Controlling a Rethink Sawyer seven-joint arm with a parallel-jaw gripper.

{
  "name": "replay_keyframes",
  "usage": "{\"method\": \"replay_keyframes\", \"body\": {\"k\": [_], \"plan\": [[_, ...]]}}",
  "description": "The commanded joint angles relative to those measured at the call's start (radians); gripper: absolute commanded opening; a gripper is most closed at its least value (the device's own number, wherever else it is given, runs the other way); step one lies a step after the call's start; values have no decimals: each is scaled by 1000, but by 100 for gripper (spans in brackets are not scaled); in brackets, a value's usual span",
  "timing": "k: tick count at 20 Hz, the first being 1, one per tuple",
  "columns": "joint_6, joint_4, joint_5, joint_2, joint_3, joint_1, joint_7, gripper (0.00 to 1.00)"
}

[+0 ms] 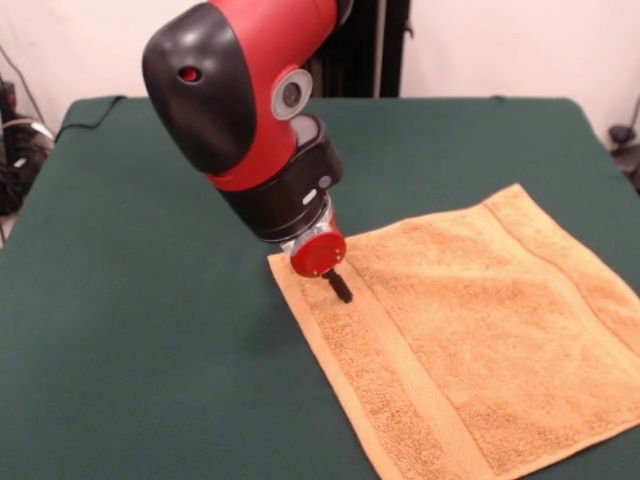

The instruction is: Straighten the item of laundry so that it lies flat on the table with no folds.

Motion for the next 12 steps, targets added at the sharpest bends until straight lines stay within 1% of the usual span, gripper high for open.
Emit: {"method": "replay_keyframes", "body": {"k": [1,4,8,12], "plan": [[-199,-120,-21,51,-218,-26,-394,100],[-221,-123,-13,43,-217,-34,-426,100],[-252,-136,-7,39,-218,-46,-498,100],[-261,-140,-22,33,-231,-52,-550,100]]}}
